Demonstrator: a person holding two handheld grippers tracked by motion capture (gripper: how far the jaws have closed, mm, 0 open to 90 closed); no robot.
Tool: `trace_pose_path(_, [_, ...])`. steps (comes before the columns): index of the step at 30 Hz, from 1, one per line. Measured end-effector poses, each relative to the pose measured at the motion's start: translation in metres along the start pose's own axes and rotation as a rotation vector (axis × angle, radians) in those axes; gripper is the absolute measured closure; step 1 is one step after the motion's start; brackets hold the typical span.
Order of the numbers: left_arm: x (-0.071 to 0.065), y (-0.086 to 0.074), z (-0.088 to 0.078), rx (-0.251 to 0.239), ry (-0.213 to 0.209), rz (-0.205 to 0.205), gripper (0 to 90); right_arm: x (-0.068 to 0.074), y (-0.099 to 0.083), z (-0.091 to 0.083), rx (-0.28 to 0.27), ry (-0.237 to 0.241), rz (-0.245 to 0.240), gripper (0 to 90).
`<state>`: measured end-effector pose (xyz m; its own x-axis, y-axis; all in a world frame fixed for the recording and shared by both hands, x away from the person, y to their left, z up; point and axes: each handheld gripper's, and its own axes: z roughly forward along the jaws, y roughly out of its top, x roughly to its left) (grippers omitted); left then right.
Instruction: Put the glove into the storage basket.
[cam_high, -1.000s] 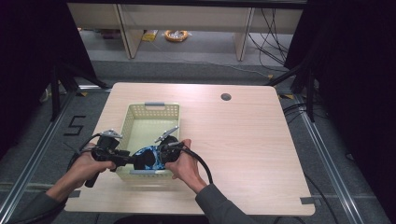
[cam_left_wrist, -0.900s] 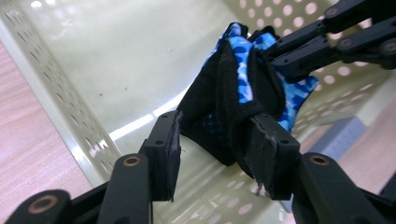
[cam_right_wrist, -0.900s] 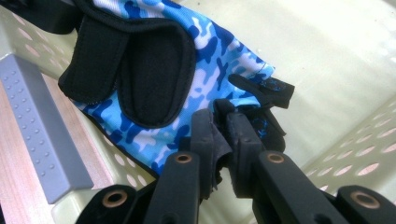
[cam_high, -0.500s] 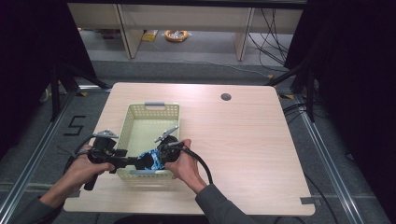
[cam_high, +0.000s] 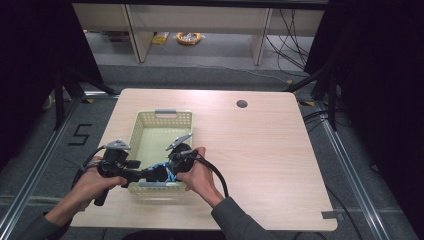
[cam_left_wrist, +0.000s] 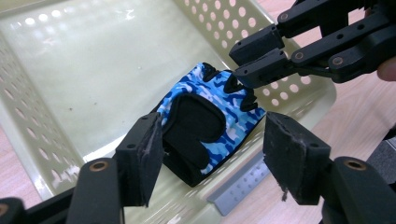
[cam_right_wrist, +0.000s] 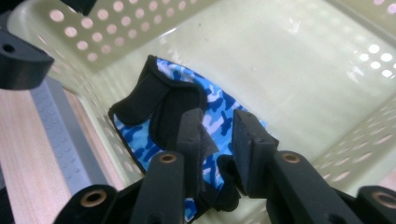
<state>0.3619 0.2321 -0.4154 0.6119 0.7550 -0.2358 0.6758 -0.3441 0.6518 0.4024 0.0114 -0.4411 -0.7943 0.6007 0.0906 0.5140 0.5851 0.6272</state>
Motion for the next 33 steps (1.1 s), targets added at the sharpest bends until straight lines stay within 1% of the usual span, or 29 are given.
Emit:
trace_pose_path(1, [-0.001, 0.000, 0.000, -0.013, 0.000, -0.003, 36.4, -0.001, 0.000, -0.001, -0.008, 0.001, -0.004, 71.0])
trace_pose_path(2, [-0.002, 0.000, 0.000, -0.009, -0.007, -0.009, 36.0, 0.000, 0.000, -0.004, -0.002, 0.000, 0.006, 70.3])
trace_pose_path(3, [-0.004, 0.000, 0.000, -0.027, -0.003, -0.019, 35.5, -0.001, 0.000, -0.005, -0.016, 0.004, -0.010, 69.5])
trace_pose_path(4, [-0.005, 0.000, -0.001, -0.021, 0.000, -0.013, 34.8, -0.002, 0.000, -0.007, -0.019, 0.007, -0.018, 69.0])
trace_pose_path(5, [-0.005, 0.000, -0.002, -0.020, -0.007, -0.008, 34.3, -0.002, -0.001, -0.009, -0.020, 0.009, -0.005, 67.4])
trace_pose_path(6, [-0.008, 0.000, -0.001, -0.033, -0.009, -0.019, 33.9, -0.003, -0.002, -0.011, -0.030, 0.001, -0.007, 66.3])
trace_pose_path(7, [-0.009, 0.000, -0.001, -0.027, -0.012, -0.016, 33.5, -0.004, -0.002, -0.012, -0.041, 0.001, -0.014, 65.1])
trace_pose_path(8, [-0.011, 0.000, -0.001, -0.035, -0.004, -0.017, 33.2, -0.004, -0.003, -0.015, -0.045, 0.005, -0.007, 63.6])
trace_pose_path(9, [-0.012, 0.000, -0.001, -0.032, -0.012, -0.003, 32.8, -0.004, -0.004, -0.017, -0.050, 0.011, 0.010, 62.4])
trace_pose_path(10, [-0.014, -0.001, -0.001, -0.034, -0.014, -0.006, 32.3, -0.005, -0.005, -0.020, -0.060, 0.002, 0.000, 60.4])
trace_pose_path(11, [-0.017, -0.001, -0.001, -0.043, -0.020, -0.009, 32.1, -0.006, -0.006, -0.022, -0.068, 0.003, 0.017, 58.0])
trace_pose_path(12, [-0.018, -0.001, -0.002, -0.049, -0.025, -0.002, 31.9, -0.006, -0.008, -0.025, -0.087, -0.008, 0.015, 55.6])
trace_pose_path(13, [-0.022, -0.001, -0.001, -0.077, -0.036, -0.027, 31.5, -0.008, -0.009, -0.029, -0.090, -0.012, 0.000, 54.0])
trace_pose_path(14, [-0.023, -0.001, -0.002, -0.083, -0.049, -0.018, 31.2, -0.009, -0.012, -0.032, -0.116, -0.020, -0.006, 53.8])
trace_pose_path(15, [-0.025, -0.002, -0.002, -0.095, -0.060, -0.021, 31.2, -0.010, -0.013, -0.036, -0.130, -0.010, -0.008, 53.1])
trace_pose_path(16, [-0.028, -0.002, -0.002, -0.106, -0.062, -0.022, 31.1, -0.012, -0.016, -0.042, -0.127, -0.005, -0.005, 52.1])
trace_pose_path(17, [-0.030, -0.002, -0.003, -0.102, -0.071, -0.016, 31.1, -0.013, -0.019, -0.045, -0.149, -0.007, -0.001, 51.3])
trace_pose_path(18, [-0.032, -0.003, -0.003, -0.113, -0.074, -0.020, 31.0, -0.015, -0.021, -0.051, -0.134, -0.008, 0.005, 50.2])
trace_pose_path(19, [-0.034, -0.003, -0.003, -0.119, -0.085, -0.022, 30.9, -0.015, -0.024, -0.054, -0.154, -0.011, 0.022, 49.8])
trace_pose_path(21, [-0.039, -0.004, -0.004, -0.119, -0.095, -0.011, 30.4, -0.018, -0.030, -0.061, -0.162, -0.009, 0.040, 49.0])
trace_pose_path(22, [-0.042, -0.004, -0.004, -0.125, -0.098, -0.012, 30.2, -0.019, -0.034, -0.063, -0.188, -0.012, 0.044, 48.8])
trace_pose_path(23, [-0.044, -0.004, -0.003, -0.132, -0.099, -0.012, 30.0, -0.020, -0.036, -0.068, -0.177, -0.004, 0.050, 48.4])
trace_pose_path(24, [-0.046, -0.004, -0.003, -0.136, -0.115, -0.008, 29.9, -0.021, -0.039, -0.069, -0.196, -0.009, 0.046, 48.1])
trace_pose_path(26, [-0.051, -0.004, -0.004, -0.134, -0.115, 0.007, 29.7, -0.024, -0.045, -0.075, -0.197, -0.011, 0.048, 47.5])
trace_pose_path(27, [-0.054, -0.004, -0.003, -0.144, -0.114, 0.010, 29.5, -0.023, -0.047, -0.077, -0.196, -0.010, 0.061, 47.5])
trace_pose_path(28, [-0.056, -0.004, -0.003, -0.143, -0.117, 0.019, 29.5, -0.024, -0.050, -0.079, -0.199, -0.016, 0.052, 47.5])
trace_pose_path(30, [-0.061, -0.005, -0.001, -0.150, -0.126, 0.022, 29.4, -0.025, -0.055, -0.082, -0.213, -0.010, 0.056, 47.0])
trace_pose_path(31, [-0.063, -0.005, 0.001, -0.151, -0.142, 0.024, 29.3, -0.024, -0.057, -0.083, -0.215, -0.007, 0.066, 46.4])
trace_pose_path(33, [-0.067, -0.005, 0.002, -0.142, -0.143, 0.033, 29.1, -0.025, -0.062, -0.085, -0.219, -0.004, 0.066, 45.4])
